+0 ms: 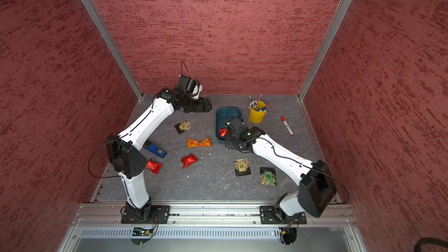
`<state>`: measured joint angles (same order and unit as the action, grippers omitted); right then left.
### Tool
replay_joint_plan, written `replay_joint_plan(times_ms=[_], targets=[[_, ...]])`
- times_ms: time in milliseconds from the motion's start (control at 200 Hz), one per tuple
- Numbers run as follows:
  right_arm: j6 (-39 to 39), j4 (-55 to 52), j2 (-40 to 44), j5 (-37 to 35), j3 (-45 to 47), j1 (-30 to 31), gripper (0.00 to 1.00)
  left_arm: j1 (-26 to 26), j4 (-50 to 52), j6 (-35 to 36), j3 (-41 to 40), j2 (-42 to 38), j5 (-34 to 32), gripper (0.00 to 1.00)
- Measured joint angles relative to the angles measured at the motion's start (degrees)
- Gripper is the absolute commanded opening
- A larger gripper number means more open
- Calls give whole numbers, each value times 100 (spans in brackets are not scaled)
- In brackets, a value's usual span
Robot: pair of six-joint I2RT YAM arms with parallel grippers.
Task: Put the tea bags into the storage box
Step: Place the tea bag in the storage box, then pick up the tea bag from the center of the board.
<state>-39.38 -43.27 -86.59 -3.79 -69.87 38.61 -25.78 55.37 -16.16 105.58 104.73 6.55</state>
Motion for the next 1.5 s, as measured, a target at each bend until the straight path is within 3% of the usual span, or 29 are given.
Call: replay_joint_plan(times_ms=[200,446,701,1227,1498], targets=[[527,42,-1064,118,-815,-446,28,116,-142,-20,-2087,-874,-155,93],[997,13,-1867,146,-1714,-811,29,249,-573,-157,-3355,-1108,-92,93],[1244,-35,-2498,186,-2293,-1082,31,79,-894,22,-3368,-813,-144,95],[1469,-293,-2826,221,-2852,-1182,68,-625,-437,809,-2966,-260,-1226,96],[1506,-442,-2457,181,-2865,-1182,73,-752,-326,1071,-2850,199,-1414,96]])
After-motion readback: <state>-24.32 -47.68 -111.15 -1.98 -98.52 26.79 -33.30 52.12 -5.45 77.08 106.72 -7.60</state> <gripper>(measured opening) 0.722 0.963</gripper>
